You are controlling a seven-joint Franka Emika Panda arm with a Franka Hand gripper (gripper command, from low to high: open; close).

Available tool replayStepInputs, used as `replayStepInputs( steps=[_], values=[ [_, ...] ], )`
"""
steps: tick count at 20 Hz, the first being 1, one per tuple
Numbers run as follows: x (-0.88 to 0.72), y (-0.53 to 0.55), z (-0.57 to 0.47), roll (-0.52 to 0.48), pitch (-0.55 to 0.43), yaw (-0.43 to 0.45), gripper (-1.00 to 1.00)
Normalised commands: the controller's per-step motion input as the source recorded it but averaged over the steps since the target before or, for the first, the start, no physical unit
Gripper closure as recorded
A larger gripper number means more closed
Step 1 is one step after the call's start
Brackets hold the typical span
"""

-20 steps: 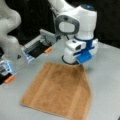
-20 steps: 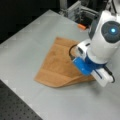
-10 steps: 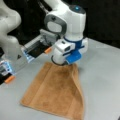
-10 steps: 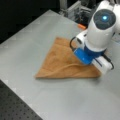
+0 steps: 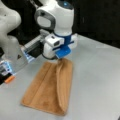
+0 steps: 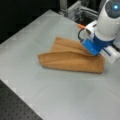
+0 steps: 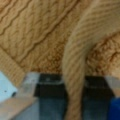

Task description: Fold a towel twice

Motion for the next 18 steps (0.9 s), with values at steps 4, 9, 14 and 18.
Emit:
replayStepInputs(
  steps=[4, 9, 14, 18],
  values=[
    [-0.34, -0.18, -0.15, 0.155, -0.178, -0.096, 1.0],
    [-0.37, -0.21, -0.14, 0.162, -0.192, -0.104, 1.0],
    [-0.48, -0.19, -0.09, 0.165, -0.164, -0.05, 1.0],
    [-0.49, -0.11, -0.07, 0.174, -0.153, -0.025, 1.0]
  ],
)
